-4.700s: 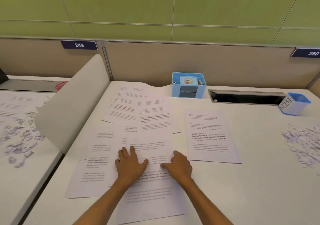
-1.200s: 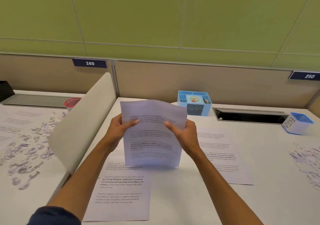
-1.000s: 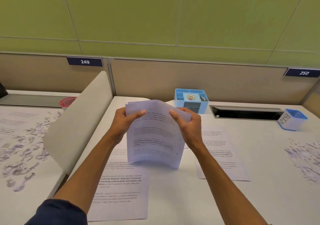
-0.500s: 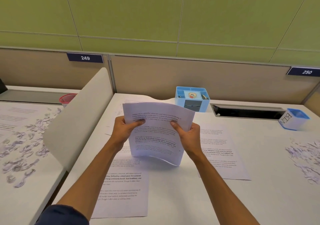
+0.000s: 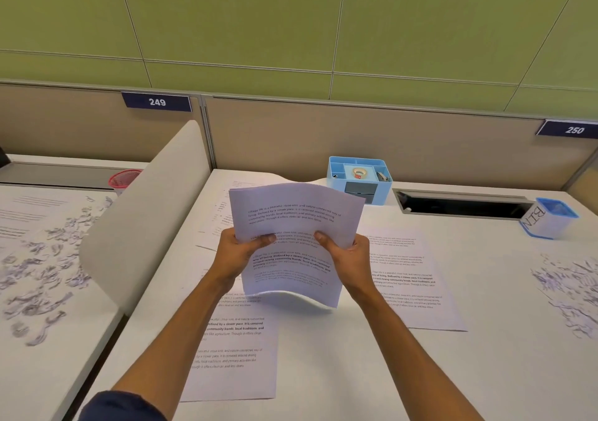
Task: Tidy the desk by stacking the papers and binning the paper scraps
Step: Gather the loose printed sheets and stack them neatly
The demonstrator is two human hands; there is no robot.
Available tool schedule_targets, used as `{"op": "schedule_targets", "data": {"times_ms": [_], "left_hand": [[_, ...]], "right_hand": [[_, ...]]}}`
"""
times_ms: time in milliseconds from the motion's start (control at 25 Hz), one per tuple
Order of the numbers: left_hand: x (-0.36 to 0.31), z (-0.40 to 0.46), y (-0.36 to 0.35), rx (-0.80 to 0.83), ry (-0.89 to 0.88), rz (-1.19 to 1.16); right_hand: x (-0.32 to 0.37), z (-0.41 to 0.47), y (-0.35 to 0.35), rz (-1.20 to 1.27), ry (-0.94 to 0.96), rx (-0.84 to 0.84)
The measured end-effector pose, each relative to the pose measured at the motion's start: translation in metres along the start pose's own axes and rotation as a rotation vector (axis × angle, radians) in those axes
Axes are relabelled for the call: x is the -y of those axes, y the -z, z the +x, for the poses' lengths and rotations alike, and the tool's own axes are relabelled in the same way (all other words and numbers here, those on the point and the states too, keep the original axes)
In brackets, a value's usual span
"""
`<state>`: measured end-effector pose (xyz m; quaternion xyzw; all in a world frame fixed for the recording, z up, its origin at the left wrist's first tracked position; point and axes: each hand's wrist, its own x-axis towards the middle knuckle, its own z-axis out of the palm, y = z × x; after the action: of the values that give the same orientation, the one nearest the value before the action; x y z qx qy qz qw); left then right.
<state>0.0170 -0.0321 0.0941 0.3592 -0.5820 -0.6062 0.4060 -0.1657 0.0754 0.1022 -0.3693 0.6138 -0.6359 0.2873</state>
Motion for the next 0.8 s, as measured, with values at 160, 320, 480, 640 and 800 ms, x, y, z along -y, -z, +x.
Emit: {"op": "schedule_targets", "data": {"times_ms": [160, 320, 480, 640, 800], "left_hand": [[0.026, -0.011, -0.003, 0.013, 0.099, 0.033], [0.04, -0.016, -0.006, -0.069, 0.162, 0.025], [0.033, -0.006, -0.016, -0.132, 0.231, 0.001], [0.049, 0.003, -0.037, -0.108, 0.387, -0.078], [0.074, -0.006, -0.084, -0.05, 0.357, 0.054]], "right_hand": [[-0.021, -0.009, 0.001, 0.005, -0.046, 0.035], [-0.051, -0.02, 0.006, -0.034, -0.073, 0.042], [-0.065, -0.019, 0.018, -0.043, -0.098, -0.077], [-0.072, -0.01, 0.047, -0.028, -0.182, -0.184], [-0.083, 0.002, 0.089, -0.116, -0.316, -0.296]]}}
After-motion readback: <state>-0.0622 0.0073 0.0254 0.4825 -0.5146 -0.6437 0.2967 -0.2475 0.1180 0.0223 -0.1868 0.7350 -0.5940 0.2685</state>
